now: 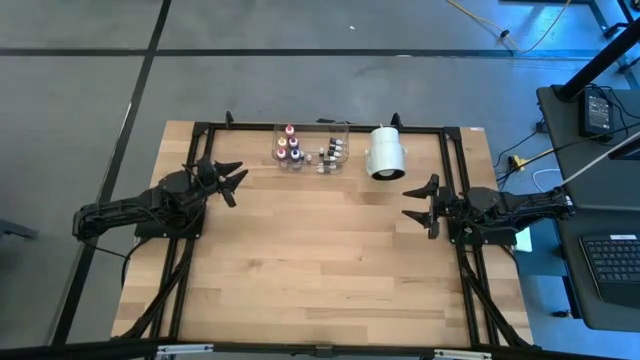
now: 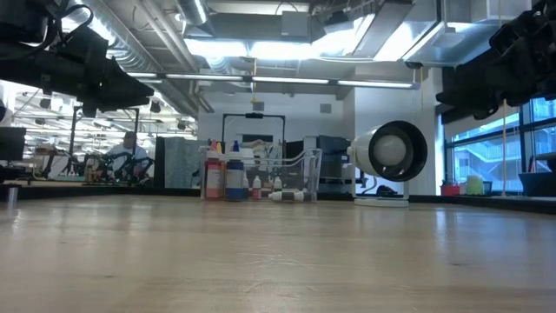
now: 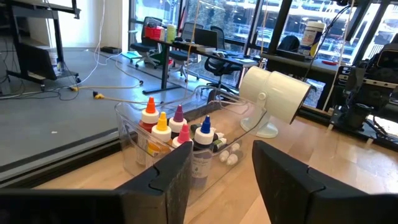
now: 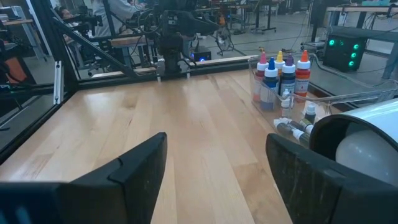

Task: Pick & Place food coloring
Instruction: Return to Home Position

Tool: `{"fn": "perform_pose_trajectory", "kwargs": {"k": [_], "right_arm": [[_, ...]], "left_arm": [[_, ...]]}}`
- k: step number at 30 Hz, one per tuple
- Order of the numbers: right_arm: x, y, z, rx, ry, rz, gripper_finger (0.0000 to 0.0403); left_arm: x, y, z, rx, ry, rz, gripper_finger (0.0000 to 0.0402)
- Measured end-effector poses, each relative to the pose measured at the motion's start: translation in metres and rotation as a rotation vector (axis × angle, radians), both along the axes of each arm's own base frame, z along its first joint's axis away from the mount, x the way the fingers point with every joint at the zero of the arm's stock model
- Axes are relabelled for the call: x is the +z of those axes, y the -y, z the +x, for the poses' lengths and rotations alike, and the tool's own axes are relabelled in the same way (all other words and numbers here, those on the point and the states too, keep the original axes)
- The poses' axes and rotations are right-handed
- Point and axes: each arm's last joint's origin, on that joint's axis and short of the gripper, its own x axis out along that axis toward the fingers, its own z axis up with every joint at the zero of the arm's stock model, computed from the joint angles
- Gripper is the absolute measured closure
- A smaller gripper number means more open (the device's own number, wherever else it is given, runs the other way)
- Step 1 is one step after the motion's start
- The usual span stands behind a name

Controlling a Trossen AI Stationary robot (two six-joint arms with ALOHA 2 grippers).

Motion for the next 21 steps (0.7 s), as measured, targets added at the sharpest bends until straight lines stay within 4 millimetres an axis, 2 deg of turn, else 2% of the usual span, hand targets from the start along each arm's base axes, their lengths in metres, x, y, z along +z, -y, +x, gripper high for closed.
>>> {"fn": "perform_pose_trajectory", "kwargs": {"k": [21], "right_arm": [[0.0000,0.0000,0.0000,0.000,0.000,0.000,0.0128]], "left_arm": [[0.0000,0.0000,0.0000,0.000,0.000,0.000,0.0240]]}}
